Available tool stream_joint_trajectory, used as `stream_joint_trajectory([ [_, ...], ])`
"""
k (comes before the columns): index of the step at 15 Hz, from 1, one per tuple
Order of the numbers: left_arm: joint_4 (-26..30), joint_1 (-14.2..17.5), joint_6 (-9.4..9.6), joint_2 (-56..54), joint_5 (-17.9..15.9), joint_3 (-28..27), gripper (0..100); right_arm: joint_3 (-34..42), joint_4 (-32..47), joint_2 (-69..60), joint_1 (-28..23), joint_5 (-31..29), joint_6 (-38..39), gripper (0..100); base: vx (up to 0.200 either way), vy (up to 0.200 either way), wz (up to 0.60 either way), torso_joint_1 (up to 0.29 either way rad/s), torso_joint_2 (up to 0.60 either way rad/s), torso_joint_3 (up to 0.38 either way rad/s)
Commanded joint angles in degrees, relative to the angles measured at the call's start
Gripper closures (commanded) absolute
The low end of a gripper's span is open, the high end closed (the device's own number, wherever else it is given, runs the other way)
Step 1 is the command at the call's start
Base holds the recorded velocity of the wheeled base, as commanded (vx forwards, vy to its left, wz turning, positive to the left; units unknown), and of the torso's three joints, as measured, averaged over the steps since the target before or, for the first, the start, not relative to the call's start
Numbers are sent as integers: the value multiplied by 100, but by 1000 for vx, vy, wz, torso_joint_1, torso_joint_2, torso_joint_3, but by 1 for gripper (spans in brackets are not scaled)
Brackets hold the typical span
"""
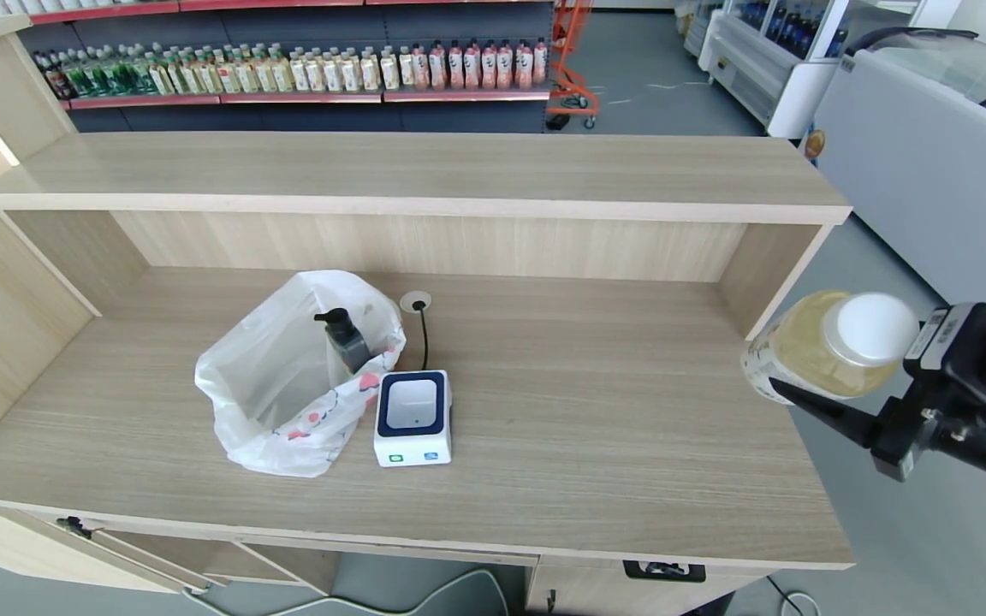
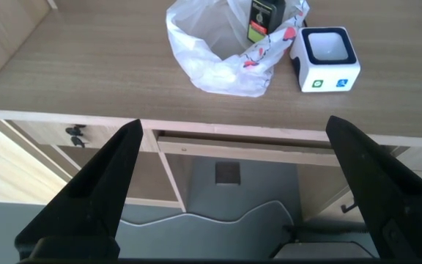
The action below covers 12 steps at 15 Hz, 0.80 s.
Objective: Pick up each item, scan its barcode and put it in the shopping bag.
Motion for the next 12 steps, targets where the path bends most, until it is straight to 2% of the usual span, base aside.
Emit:
stream_joint_trajectory([
  [1, 0, 2, 8, 9, 0, 5, 0, -3, -29, 90, 91, 4, -9, 100, 0, 200, 0, 12, 2, 2],
  [4, 0, 2, -1, 9, 0, -4, 0, -29, -55, 117, 276, 12, -9, 100, 0, 200, 0, -6, 1, 1],
  [7, 0, 2, -1, 9, 0, -4, 0, -91, -90, 214, 689, 12, 0, 100, 0, 200, 0, 6, 2, 2],
  [10, 0, 2, 8, 9, 0, 5, 0, -91, -1101, 934, 838, 39, -9, 100, 0, 200, 0, -1, 1, 2],
  [12, 0, -6, 8, 9, 0, 5, 0, -100, -2068, 1602, 847, 232, 0, 100, 0, 200, 0, 0, 2, 2],
])
